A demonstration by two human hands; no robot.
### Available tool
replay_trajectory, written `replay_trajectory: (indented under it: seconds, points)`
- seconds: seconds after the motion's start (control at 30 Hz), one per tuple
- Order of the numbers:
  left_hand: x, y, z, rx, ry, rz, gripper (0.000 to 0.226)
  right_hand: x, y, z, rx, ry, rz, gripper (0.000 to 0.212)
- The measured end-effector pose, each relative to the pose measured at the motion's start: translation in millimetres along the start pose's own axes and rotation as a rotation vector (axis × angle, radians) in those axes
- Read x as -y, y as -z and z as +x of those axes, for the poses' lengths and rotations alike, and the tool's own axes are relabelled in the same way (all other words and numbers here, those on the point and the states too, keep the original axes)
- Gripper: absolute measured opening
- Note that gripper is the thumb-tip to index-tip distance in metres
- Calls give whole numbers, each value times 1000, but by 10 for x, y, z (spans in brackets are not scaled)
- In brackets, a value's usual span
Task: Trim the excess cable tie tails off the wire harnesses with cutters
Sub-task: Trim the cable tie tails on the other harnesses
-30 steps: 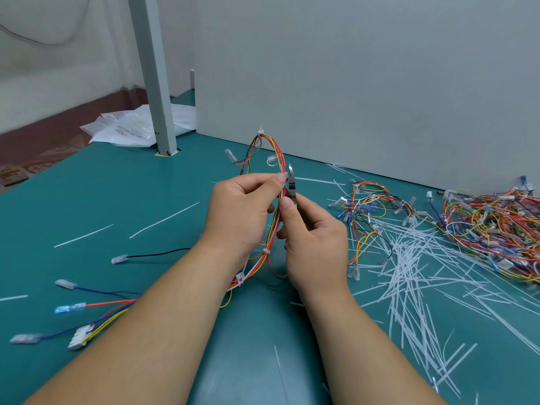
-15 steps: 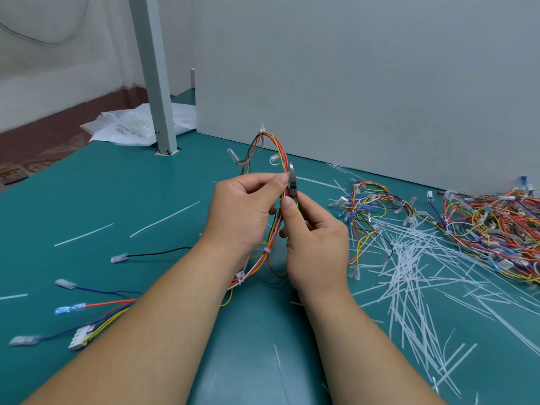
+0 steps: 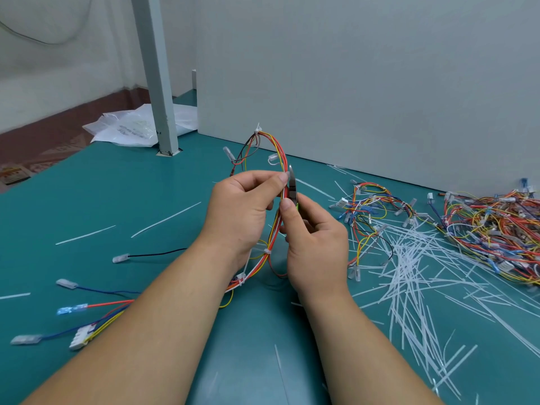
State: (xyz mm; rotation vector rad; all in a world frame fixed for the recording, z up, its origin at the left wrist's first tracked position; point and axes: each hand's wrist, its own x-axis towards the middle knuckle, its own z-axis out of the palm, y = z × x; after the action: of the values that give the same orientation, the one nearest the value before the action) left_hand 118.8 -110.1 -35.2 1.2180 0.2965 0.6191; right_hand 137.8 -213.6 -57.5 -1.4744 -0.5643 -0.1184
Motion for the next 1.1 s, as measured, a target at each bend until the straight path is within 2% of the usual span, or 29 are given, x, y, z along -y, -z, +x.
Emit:
replay_trajectory:
  seconds: [0.17, 0.3, 0.93, 1.1]
  points:
    - [-19, 15, 20, 18, 43, -96, 12, -39, 9, 6, -18, 23, -12, 14]
    - [-36, 33, 35, 72, 86, -180, 17, -44, -2, -6, -16, 19, -14, 16]
    - [13, 40, 40, 74, 59, -111, 17, -9, 18, 0, 33, 48, 42, 26]
    - [9, 43, 44, 42, 62, -97, 11, -36, 12, 14, 58, 20, 70, 18]
